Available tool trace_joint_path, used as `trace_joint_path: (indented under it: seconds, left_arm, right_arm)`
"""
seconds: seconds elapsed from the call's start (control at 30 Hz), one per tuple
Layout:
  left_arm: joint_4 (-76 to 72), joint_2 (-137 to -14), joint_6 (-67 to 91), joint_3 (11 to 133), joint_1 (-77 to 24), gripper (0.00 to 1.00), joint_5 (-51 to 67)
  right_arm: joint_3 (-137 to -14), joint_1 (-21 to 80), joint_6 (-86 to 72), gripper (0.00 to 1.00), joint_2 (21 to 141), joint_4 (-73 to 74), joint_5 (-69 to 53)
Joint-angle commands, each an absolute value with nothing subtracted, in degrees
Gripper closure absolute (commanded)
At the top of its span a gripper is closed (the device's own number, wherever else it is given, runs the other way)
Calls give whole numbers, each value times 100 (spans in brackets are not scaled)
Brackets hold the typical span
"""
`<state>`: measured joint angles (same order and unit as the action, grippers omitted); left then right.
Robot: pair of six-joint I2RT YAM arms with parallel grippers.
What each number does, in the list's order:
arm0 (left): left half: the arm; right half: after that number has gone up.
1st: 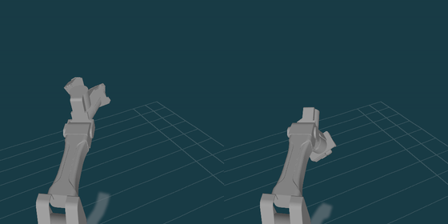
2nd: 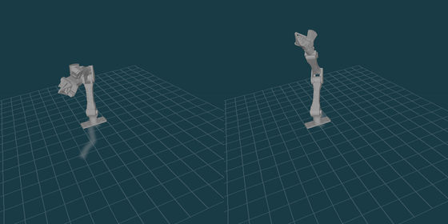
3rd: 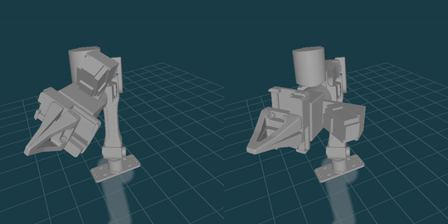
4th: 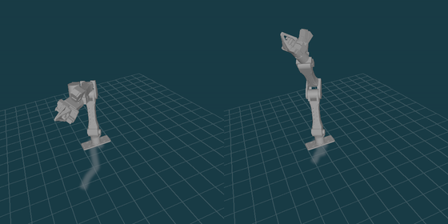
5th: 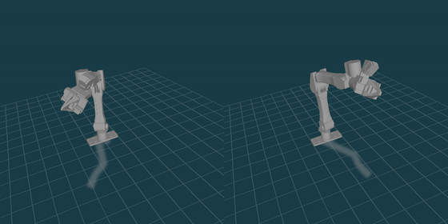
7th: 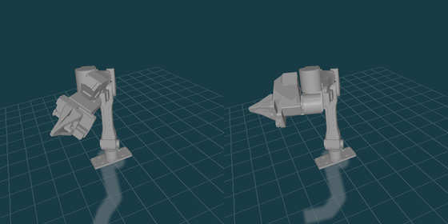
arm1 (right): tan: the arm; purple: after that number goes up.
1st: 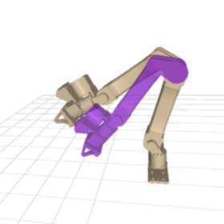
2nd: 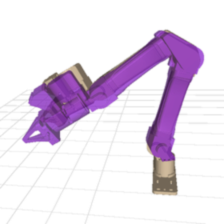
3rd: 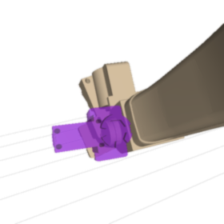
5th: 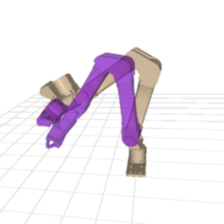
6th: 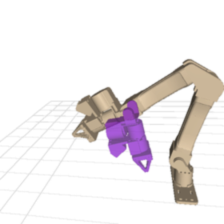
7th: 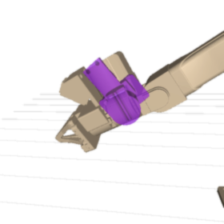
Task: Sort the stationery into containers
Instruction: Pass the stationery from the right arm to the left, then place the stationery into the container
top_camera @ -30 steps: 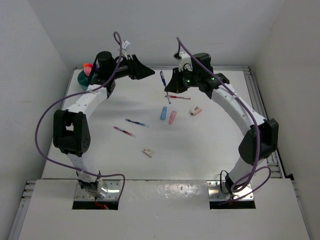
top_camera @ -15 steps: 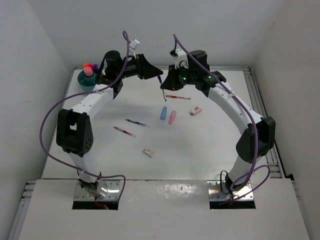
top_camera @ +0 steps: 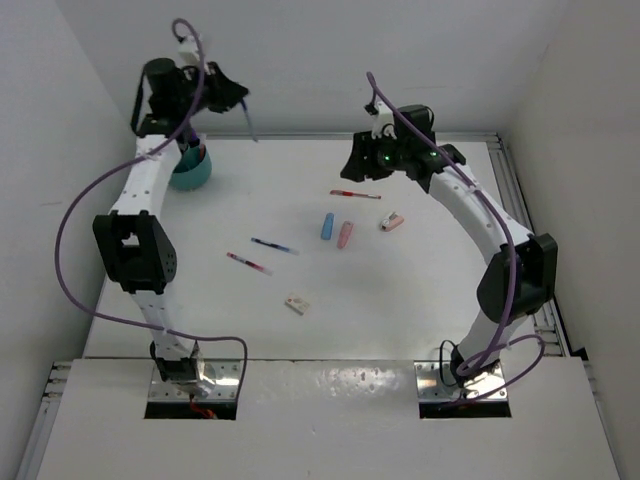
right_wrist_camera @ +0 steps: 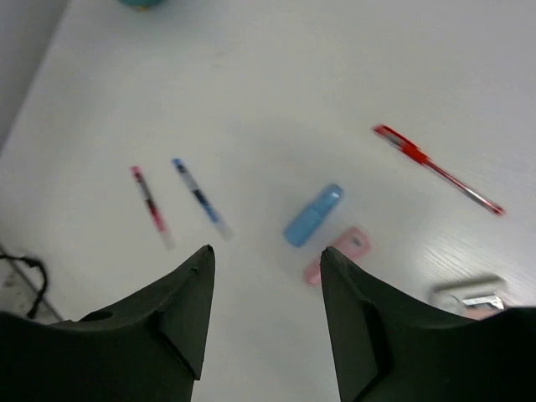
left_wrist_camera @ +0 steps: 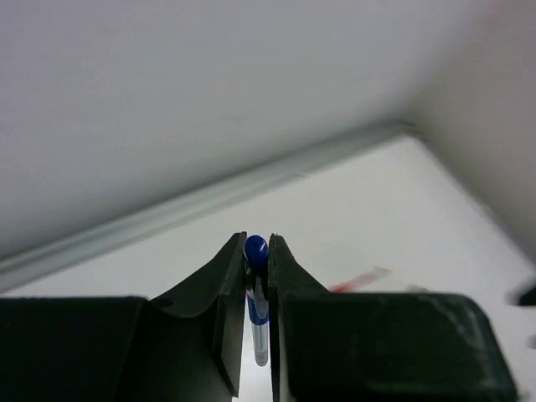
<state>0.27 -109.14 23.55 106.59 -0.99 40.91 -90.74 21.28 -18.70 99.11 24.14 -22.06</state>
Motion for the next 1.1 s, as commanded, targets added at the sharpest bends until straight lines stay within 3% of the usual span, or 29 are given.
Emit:
trace_joint_path:
  seconds: [0.0, 0.2, 0.67, 0.73, 0.83, 0.93, 1.07]
  left_arm:
    - [1186, -11082, 152, 11310, 377, 100, 2402]
    - [870, -11548, -931, 11460, 606, 100, 1126]
    - [1046, -12489, -1248, 11874, 747, 100, 817]
    - [1072, -12498, -1187, 11813, 773, 94, 878]
    - [1125, -12437, -1046, 11769, 800, 61, 1054]
    - [1213, -12358, -1020, 11760, 817, 48, 1221]
    - [1344, -12147, -888, 11672, 844, 29, 1441]
  right_arm:
    - [-8781, 1890, -1540, 47, 9642, 2487, -1478]
    - [-8525, 1618, -1292, 48, 9756, 2575, -1178]
    - [-8718, 1459, -1002, 49, 10037, 2689, -1090]
    - [-8815, 1450, -871, 50, 10133, 2716, -1090]
    - [-9060, 1433, -432, 53, 10527, 2873, -1195]
    - [-9429, 1406, 455, 63, 10853, 3049, -1484]
    - [-10201, 1397, 1605, 65, 11678, 3436, -1669]
